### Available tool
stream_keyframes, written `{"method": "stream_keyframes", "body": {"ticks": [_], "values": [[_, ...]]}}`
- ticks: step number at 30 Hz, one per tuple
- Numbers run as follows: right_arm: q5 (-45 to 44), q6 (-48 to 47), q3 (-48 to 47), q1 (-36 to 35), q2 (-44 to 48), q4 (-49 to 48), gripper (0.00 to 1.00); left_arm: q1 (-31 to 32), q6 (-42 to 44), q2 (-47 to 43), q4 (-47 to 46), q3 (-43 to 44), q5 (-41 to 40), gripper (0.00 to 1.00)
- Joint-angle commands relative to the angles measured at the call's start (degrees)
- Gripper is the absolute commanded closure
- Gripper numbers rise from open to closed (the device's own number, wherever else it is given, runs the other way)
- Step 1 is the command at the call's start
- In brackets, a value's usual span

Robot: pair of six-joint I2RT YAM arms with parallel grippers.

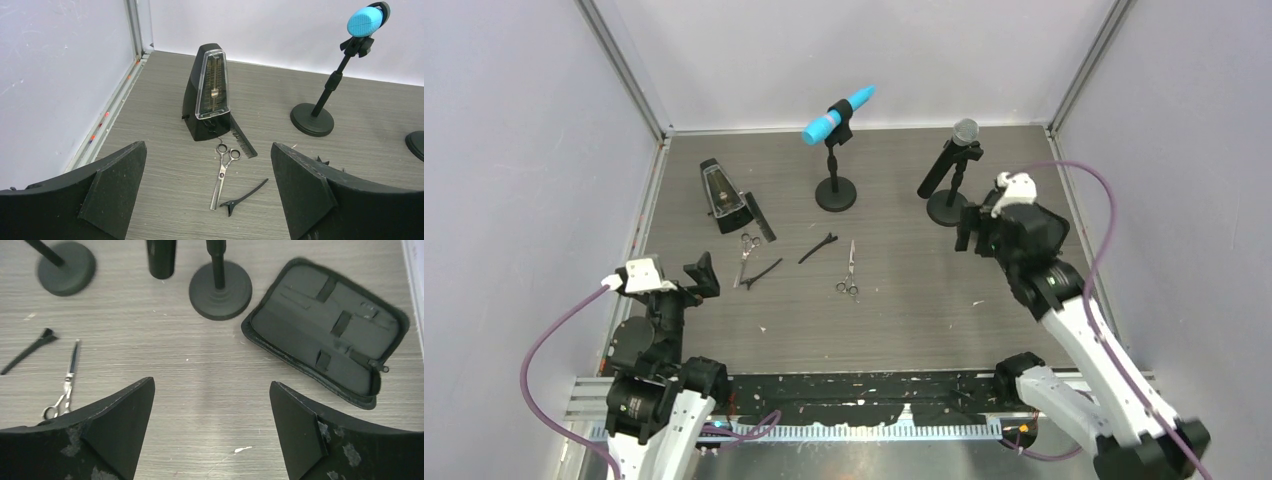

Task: Sort the hair-cutting tools
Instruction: Move the hairdressing tool bag to the center of the board.

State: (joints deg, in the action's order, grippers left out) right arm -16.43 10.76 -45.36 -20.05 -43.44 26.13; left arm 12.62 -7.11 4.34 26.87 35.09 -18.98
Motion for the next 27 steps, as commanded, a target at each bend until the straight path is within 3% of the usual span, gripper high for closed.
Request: {"method": "stream_keyframes", "body": {"ticks": [1,3,13,18,27], "values": [[7.6,3.6,-7.5,5.7,-13.1,2.2,0.05,-0.2,-0.5,0.4,-1.0,0.7,0.8,0.0],[12.4,6.8,-9.3,13.0,-17.8,1.2,0.05,-0.2,-0.5,0.6,-0.6,1.0,1.3,0.0],[20.1,13.7,-16.4,27.4,-35.6,-5.9,0.05,-0.2,-0.6,-0.9,-0.6,0.8,2.8,0.0],[23.6,12.6,-17.3,30.0,-44.2,-5.7,0.05,-0.1,-0.6,-1.9,-0.6,0.8,2.7,0.0],[26.4,11.0,-10.5,30.2,-47.0,-5.7,0.05,0.4,-0.6,-2.2,-0.7,0.7,3.2,0.0]]}}
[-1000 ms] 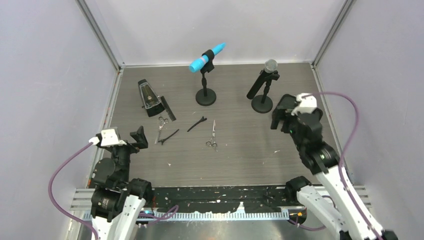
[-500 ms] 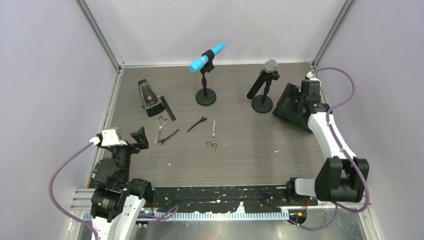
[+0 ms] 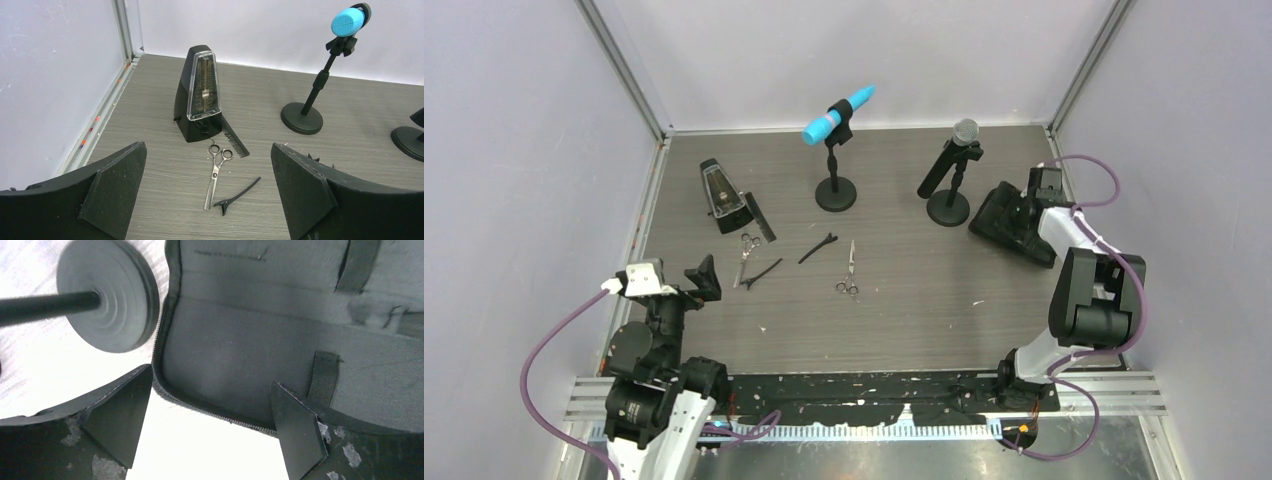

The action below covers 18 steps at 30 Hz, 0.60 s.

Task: Sort the hair-cutting tools
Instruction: Move the hairdressing tool bag to the center of the board.

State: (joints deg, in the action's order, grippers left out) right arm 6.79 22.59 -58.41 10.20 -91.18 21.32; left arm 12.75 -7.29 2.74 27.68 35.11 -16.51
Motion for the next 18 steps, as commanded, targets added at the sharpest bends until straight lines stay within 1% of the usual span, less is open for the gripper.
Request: {"method": "stream_keyframes", "body": {"ticks": [1,5,10,15,18], "values": [[3.7,-0.4,4.5,-0.1,1.1,-1.5,0.05,0.2,-0.4,-0.6,-1.5,0.7,0.8,0.0],[6.9,0.7,10.6,-0.3,3.3,-3.6,0.05,0.3,-0.4,-0.5,-1.5,0.7,1.1,0.0],[9.8,1.2,15.7,-1.2,4.8,-4.5,0.05,0.3,-0.4,-0.2,-1.6,0.6,1.5,0.0],[11.3,1.7,21.3,-3.5,7.8,-5.9,0.04,0.5,-0.4,0.2,-1.7,0.6,1.6,0.0],[13.1,2.5,24.0,-6.8,9.6,-5.7,0.05,0.5,-0.4,0.6,-1.8,0.6,1.7,0.0]]}}
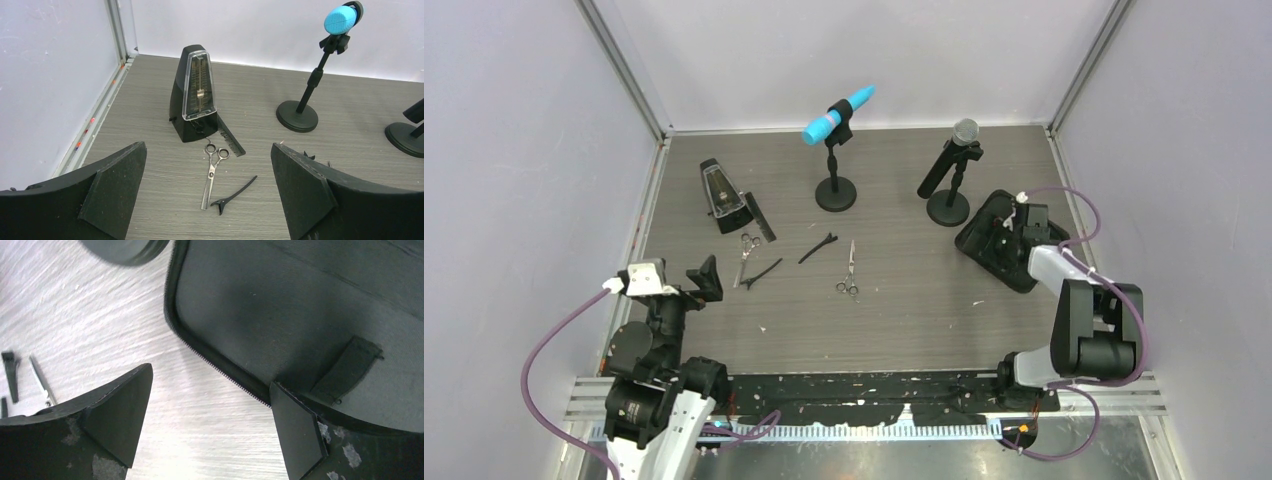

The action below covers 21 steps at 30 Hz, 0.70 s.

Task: Sort the hair-cutting tools
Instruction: Move the hairdressing tool bag to the center of the board.

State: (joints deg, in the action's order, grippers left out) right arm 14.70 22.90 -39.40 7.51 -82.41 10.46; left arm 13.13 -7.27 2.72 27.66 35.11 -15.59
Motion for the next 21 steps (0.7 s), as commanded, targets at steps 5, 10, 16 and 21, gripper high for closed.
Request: {"method": "stream_keyframes", "body": {"ticks": [5,10,16,21], "values": [[4.9,3.4,7.4,-14.1,6.2,7.5,0.05,0.1,-0.4,1.1,-1.6,0.7,1.0,0.0],[6.3,8.1,12.0,-24.3,12.0,6.7,0.05,0.2,-0.4,2.4,-1.7,0.9,1.8,0.0],[7.5,8.8,11.0,-37.3,9.8,3.8,0.05,0.1,-0.4,3.4,-1.7,1.0,2.5,0.0],[10.8,4.2,6.0,-43.6,3.7,4.4,0.05,0.2,-0.4,5.0,-1.6,1.0,3.4,0.0]]}}
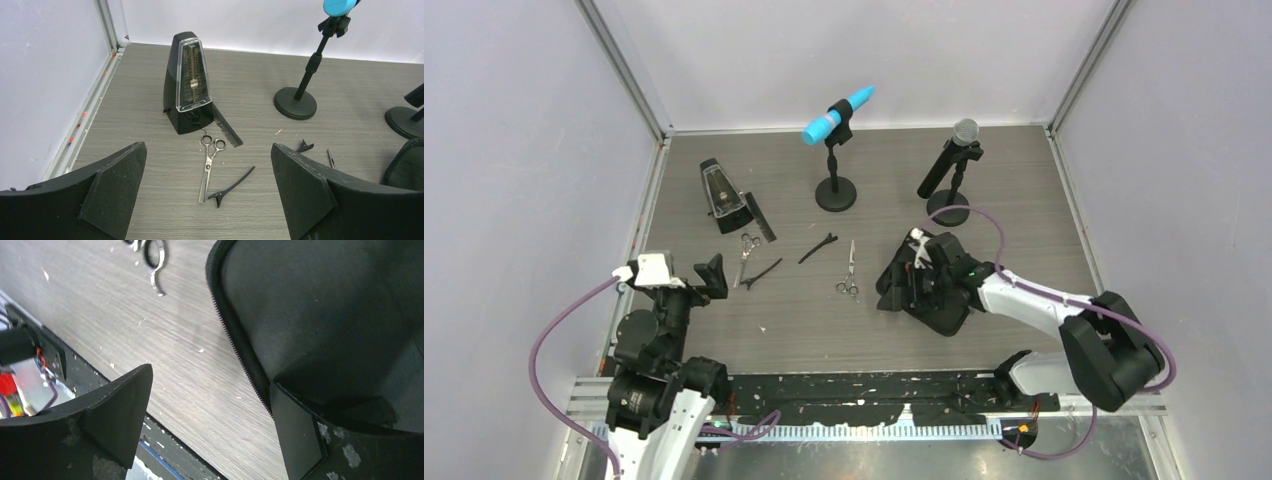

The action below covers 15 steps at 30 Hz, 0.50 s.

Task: Sort the hair-cutting tools
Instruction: Move the hairdressing tool bag to the center of the board.

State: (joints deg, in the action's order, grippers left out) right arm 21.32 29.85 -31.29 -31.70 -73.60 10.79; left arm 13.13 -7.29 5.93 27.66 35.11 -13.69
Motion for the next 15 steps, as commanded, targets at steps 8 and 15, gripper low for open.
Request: {"method": "stream_keyframes", "body": {"ticks": [8,15], "values": [[5.2,-13.0,-10.5,-16.2,-10.0,12.5,0.05,0.1,-0.4,6.7,-0.6,1.8,4.3,0.0],[-3.4,-15.1,-18.8,-16.6,-1.7,18.6,0.04,0.1,-1.6,10.8,0.1,2.8,8.7,0.0]]}}
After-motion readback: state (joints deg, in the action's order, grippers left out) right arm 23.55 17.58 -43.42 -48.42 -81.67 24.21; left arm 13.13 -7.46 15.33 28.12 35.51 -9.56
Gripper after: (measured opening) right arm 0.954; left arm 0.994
